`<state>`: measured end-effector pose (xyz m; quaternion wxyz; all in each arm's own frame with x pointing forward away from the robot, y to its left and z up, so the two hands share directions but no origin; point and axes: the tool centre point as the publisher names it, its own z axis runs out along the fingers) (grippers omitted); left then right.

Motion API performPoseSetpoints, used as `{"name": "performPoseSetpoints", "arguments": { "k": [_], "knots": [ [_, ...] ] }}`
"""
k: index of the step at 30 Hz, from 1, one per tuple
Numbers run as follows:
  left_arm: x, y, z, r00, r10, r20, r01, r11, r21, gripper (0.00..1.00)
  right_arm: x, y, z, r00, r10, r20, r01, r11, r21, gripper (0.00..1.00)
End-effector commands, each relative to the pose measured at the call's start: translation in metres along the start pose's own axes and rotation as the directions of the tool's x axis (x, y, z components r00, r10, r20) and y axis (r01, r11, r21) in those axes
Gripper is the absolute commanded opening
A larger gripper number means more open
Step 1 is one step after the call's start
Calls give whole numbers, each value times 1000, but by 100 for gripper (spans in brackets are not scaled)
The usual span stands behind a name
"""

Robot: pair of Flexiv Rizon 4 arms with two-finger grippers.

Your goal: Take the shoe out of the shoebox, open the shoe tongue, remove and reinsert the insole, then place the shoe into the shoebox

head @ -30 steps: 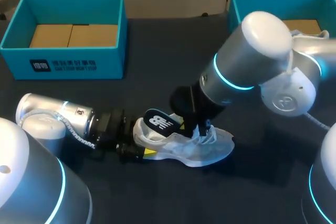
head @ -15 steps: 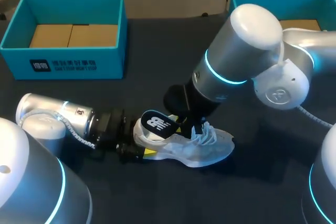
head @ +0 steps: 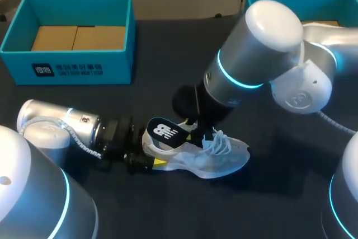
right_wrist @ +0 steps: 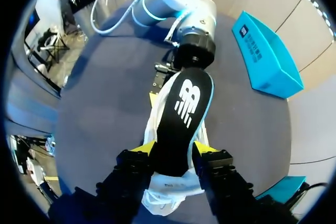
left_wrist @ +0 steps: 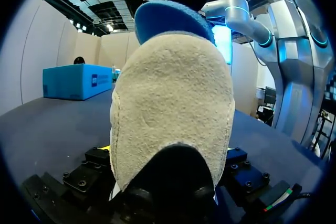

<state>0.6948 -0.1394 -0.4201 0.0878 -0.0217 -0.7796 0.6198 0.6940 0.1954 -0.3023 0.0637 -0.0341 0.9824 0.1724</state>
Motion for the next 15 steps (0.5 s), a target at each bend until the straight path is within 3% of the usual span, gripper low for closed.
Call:
{"name": "performPoseSetpoints", "arguments": {
  "k": [1, 3, 15],
  "knots": [
    [-1, 1, 1, 1000, -1, -1, 1, 1000, -3, 0, -10, 5, -9, 999, 3, -37, -3, 1000, 7, 40],
    [-1, 1, 1, 1000, -1, -1, 1, 1000, -3, 0, -13, 8, -12, 998, 6, -60, -5, 1000, 9, 44],
    [-1, 1, 1, 1000, -1, -1, 1, 1000, -3, 0, -30, 31, -11, 974, 12, -228, -17, 1000, -22, 44]
  ]
}}
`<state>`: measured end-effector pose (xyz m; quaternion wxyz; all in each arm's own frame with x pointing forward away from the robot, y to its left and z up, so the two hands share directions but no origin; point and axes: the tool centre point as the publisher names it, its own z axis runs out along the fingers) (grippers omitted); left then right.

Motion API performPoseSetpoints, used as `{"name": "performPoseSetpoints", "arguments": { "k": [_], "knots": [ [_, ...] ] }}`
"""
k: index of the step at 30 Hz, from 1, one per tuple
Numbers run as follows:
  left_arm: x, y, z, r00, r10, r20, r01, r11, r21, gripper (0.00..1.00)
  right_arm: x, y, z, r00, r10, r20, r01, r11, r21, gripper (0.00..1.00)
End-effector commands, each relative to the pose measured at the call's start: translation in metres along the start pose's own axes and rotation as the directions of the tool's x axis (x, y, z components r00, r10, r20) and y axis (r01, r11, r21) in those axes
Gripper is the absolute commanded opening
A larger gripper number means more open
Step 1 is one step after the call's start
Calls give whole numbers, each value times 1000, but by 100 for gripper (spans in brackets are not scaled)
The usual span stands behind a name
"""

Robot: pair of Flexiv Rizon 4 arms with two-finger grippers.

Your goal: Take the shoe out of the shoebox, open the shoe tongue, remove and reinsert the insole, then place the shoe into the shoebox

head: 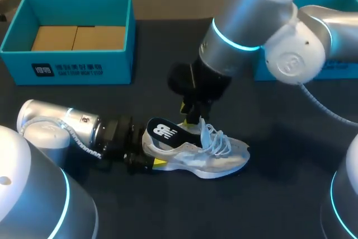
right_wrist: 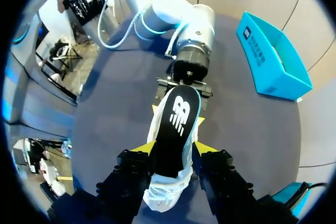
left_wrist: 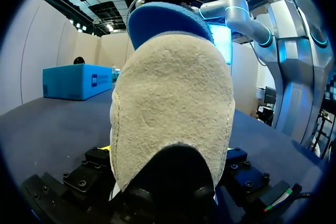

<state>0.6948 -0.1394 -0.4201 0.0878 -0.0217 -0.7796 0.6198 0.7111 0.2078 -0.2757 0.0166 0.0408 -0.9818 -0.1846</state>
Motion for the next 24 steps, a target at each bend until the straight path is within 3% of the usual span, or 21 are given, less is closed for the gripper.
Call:
{"name": "performPoseSetpoints", "arguments": {
  "k": [1, 8, 15, 21, 22, 24],
  "knots": [
    [-1, 1, 1, 1000, -1, -1, 1, 1000, -3, 0, -11, 13, 6, 997, 3, -81, -3, 1000, 6, 43],
    [-1, 1, 1, 1000, -1, -1, 1, 1000, -3, 0, -15, 22, 13, 982, -16, -191, 4, 998, -61, 43],
    [-1, 1, 1, 1000, -1, -1, 1, 1000, -3, 0, -18, 27, 12, 962, -13, -273, -5, 998, -63, 45],
    [-1, 1, 1, 1000, -1, -1, 1, 1000, -3, 0, -18, 27, 12, 962, -13, -273, -5, 998, -63, 47],
    [-1, 1, 1, 1000, -1, -1, 1, 1000, -3, 0, -18, 27, 12, 962, -13, -273, -5, 998, -63, 49],
    [-1, 1, 1, 1000, -1, -1, 1, 1000, -3, 0, -18, 27, 12, 962, -13, -273, -5, 998, -63, 71]
  ]
}}
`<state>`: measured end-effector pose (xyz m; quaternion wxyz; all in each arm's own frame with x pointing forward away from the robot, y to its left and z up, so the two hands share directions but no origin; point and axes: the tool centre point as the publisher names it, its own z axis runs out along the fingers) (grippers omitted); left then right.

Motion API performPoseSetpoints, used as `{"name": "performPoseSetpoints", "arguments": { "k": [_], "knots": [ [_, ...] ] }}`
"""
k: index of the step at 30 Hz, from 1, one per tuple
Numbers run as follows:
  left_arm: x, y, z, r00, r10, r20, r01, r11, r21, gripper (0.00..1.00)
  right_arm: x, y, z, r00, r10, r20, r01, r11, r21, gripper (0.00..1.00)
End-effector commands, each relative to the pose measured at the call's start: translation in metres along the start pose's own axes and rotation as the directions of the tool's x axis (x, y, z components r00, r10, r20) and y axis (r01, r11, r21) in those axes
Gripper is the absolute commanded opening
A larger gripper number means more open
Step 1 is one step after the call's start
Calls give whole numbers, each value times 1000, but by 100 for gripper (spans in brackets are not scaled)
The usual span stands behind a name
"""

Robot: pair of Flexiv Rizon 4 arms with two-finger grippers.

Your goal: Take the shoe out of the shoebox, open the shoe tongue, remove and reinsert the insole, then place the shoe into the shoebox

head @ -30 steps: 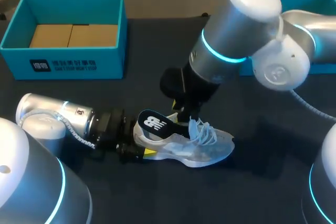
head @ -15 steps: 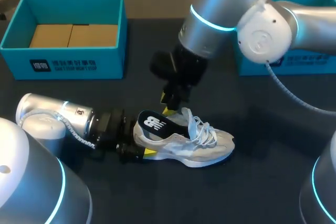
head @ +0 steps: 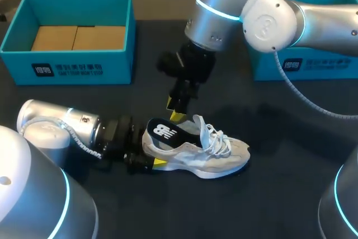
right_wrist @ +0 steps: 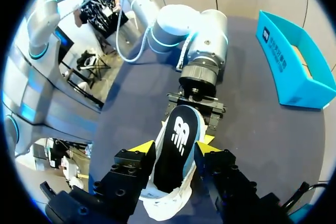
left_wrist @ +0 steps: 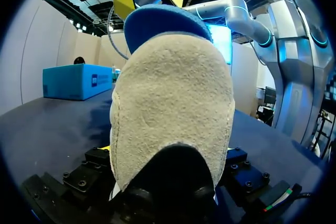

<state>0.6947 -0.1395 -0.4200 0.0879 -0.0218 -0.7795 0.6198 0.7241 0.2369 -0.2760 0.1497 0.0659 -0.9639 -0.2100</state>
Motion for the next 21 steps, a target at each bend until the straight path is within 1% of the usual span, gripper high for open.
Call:
{"name": "performPoseSetpoints", "arguments": {
  "k": [1, 2, 3, 4, 5, 6, 7, 8, 9, 10, 11, 12, 14, 15, 16, 17, 18, 19, 21],
  "knots": [
    [-1, 2, 1, 1000, -1, -1, 1, 1000, -4, 0, -3, 1, 1, 1000, -1, -7, 1, 1000, 3, 75],
    [-1, 2, 1, 1000, -1, -1, 1, 1000, -4, 0, -3, 1, 1, 1000, -1, -7, 1, 1000, 3, 65],
    [-1, 2, 1, 1000, -1, -1, 1, 1000, -4, 0, -3, 1, 1, 1000, -1, -7, 1, 1000, 3, 66],
    [-1, 2, 1, 1000, -1, -1, 1, 1000, -4, 0, -3, 1, 1, 1000, -1, -7, 1, 1000, 3, 58],
    [-1, 2, 1, 1000, -1, -1, 1, 1000, -4, 0, -3, 1, 1, 1000, -1, -7, 1, 1000, 3, 60],
    [-1, 2, 1, 1000, -1, -1, 1, 1000, -4, 0, -3, 1, 1, 1000, -1, -7, 1, 1000, 3, 53],
    [-1, 2, 1, 1000, -1, -1, 1, 1000, -4, 0, -3, 1, 1, 1000, -1, -7, 1, 1000, 3, 50],
    [-1, 2, 1, 1000, -1, -1, 1, 1000, -4, 0, -3, 1, 1, 1000, -1, -7, 1, 1000, 3, 49],
    [-1, 2, 1, 1000, -1, -1, 1, 1000, -4, 0, -3, 1, 1, 1000, -1, -7, 1, 1000, 3, 51],
    [-1, 2, 1, 1000, -1, -1, 1, 1000, -4, 0, -3, 1, 1, 1000, -1, -7, 1, 1000, 3, 54],
    [-1, 2, 1, 1000, -1, -1, 1, 1000, -4, 0, -3, 1, 1, 1000, -1, -7, 1, 1000, 3, 60],
    [-1, 2, 1, 1000, -1, -1, 1, 1000, -4, 0, -3, 1, 1, 1000, -1, -7, 1, 1000, 3, 60],
    [-1, 2, 1, 1000, -1, -1, 1, 1000, -4, 0, -9, 0, 3, 998, 0, -60, -2, 1000, -24, 59],
    [-1, 2, 1, 1000, -1, -1, 1, 1000, -4, 0, -10, -1, 4, 997, -11, -70, 9, 999, -33, 60],
    [-1, 2, 1, 1000, -1, -1, 1, 1000, -4, 0, -12, -2, 5, 995, 9, -95, -13, 999, -42, 64],
    [-1, 2, 1, 1000, -1, -1, 1, 1000, -4, 0, -15, -3, 6, 993, 14, -114, -19, 999, -46, 64],
    [-1, 2, 1, 1000, -1, -1, 1, 1000, -4, 0, -15, -3, 7, 993, -3, -119, -4, 999, -54, 56],
    [-1, 2, 1, 1000, -1, -1, 1, 1000, -4, 0, -16, -3, 8, 990, 8, -138, -17, 998, -64, 51],
    [-1, 2, 1, 1000, -1, -1, 1, 1000, -4, 0, -17, -3, 10, 988, 0, -152, -12, 997, -77, 47]
  ]
}}
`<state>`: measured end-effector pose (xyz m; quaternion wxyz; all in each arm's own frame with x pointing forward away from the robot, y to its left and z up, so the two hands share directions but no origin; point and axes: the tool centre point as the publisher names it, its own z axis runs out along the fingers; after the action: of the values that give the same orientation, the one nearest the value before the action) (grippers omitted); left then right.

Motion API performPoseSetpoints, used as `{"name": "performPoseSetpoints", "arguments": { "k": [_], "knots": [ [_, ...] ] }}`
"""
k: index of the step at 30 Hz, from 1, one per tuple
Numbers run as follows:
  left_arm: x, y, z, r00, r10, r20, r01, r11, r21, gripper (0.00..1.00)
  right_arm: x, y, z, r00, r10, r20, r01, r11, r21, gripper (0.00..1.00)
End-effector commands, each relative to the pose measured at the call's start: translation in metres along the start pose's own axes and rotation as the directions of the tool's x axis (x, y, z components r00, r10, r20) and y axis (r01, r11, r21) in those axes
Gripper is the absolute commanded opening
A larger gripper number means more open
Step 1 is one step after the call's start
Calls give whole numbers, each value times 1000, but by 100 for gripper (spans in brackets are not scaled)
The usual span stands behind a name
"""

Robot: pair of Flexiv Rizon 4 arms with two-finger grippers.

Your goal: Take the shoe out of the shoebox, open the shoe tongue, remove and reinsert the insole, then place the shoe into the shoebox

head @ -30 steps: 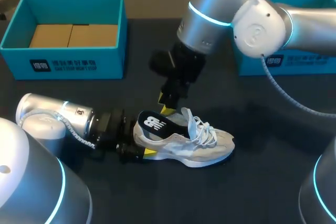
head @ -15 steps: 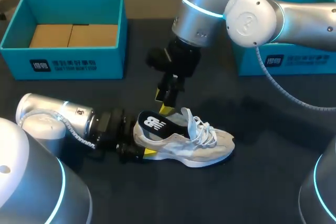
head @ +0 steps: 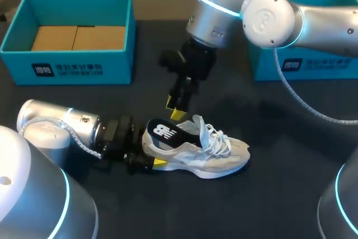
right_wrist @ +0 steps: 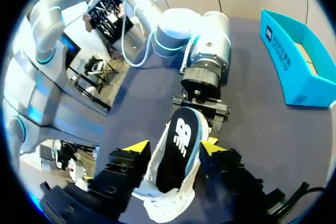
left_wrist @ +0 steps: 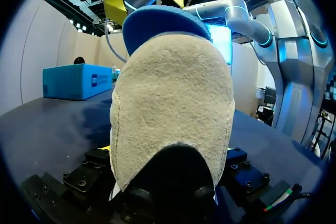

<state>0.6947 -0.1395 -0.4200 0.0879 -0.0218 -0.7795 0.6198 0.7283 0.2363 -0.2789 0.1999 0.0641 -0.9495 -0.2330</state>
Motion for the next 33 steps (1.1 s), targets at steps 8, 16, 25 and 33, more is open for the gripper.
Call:
{"name": "performPoseSetpoints", "arguments": {
  "k": [8, 16, 25, 33],
  "knots": [
    [-1, 2, 1, 1000, -1, -1, 1, 1000, -4, 0, -7, 3, 17, 997, -10, -79, 8, 1000, -28, 42],
    [-1, 2, 1, 1000, -1, -1, 1, 1000, -4, 0, -2, 5, 27, 996, 3, -88, -6, 999, -38, 38],
    [-1, 2, 1, 1000, -1, -1, 1, 1000, -4, 0, 0, 6, 40, 996, 5, -94, -9, 999, -43, 37],
    [-1, 2, 1, 1000, -1, -1, 1, 1000, -4, 0, -4, 4, 48, 994, 26, -106, -32, 998, -49, 11]
  ]
}}
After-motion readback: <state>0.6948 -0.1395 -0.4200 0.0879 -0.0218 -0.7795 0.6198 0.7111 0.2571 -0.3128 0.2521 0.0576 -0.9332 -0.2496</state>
